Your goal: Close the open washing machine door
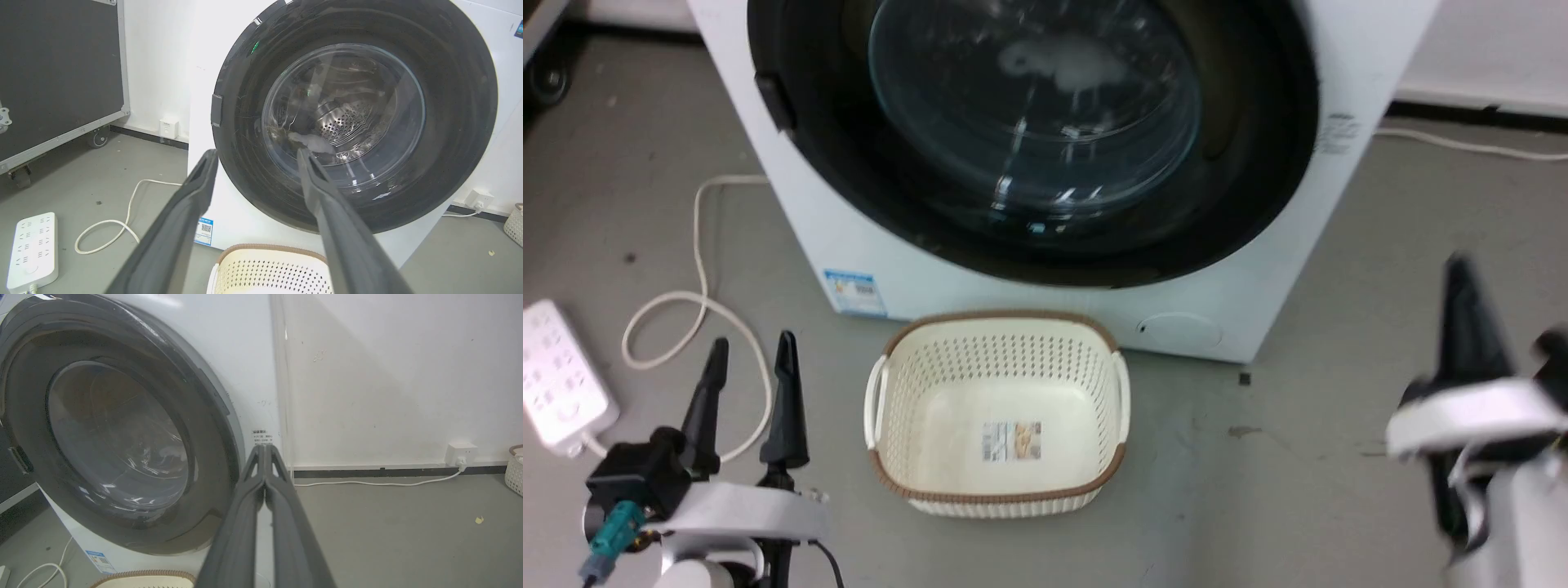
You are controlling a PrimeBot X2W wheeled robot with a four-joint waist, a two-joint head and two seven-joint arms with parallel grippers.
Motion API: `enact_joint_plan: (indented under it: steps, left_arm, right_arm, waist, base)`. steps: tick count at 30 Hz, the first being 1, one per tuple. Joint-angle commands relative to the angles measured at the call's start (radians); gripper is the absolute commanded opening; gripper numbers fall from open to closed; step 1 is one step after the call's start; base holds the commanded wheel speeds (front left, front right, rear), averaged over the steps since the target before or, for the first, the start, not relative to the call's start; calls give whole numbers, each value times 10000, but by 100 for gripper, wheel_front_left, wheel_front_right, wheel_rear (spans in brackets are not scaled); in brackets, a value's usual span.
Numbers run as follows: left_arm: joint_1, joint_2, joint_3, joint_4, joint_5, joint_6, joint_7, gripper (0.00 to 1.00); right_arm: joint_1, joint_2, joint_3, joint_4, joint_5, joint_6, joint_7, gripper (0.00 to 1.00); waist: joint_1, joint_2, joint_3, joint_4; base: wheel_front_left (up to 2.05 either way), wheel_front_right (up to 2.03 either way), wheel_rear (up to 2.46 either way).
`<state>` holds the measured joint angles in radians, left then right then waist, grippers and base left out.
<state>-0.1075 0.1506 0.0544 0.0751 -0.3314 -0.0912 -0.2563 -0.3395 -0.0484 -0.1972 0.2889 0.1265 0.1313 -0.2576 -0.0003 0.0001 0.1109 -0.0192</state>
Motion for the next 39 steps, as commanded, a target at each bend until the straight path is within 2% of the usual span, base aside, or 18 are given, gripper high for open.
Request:
enact_joint_plan:
  steps: [1,7,14,15,16,17,39]
  left_arm:
    - [144,-10,1,26,75,31,-29,100]
    - [409,5,-91,78,164,204,177,100]
    - [524,144,-466,195,355,284,871,100]
    - [518,169,-509,194,400,306,944,100]
    - [509,181,-534,188,425,332,997,100]
    - [503,202,-564,190,450,343,1050,100]
    - [355,278,-726,167,271,467,1177,100]
  right_arm:
    - [283,-18,130,-77,-10,-6,-41,0]
    - [1584,-18,934,-213,-147,-6,-31,0]
    - [2886,-18,1296,-863,-11,-6,339,0]
    - [2961,-18,1320,-921,-13,-6,396,12]
    - [3024,-18,1341,-970,-11,-6,455,40]
    - [3076,-18,1365,-1017,-8,-6,506,100]
    - [3369,-18,1477,-1240,350,-6,528,100]
  waist:
    - [3,-1,-272,-235]
    - [3,-1,-603,-320]
    - [3,-1,-952,-326]
    - [3,-1,-968,-343]
    - [3,-1,-980,-359]
    - [3,-1,-996,-375]
    - [3,-1,-1093,-457]
  base:
    - [0,0,0]
    - [0,0,0]
    - [0,0,0]
    - [0,0,0]
    - [0,0,0]
    - [0,0,0]
    - [0,0,0]
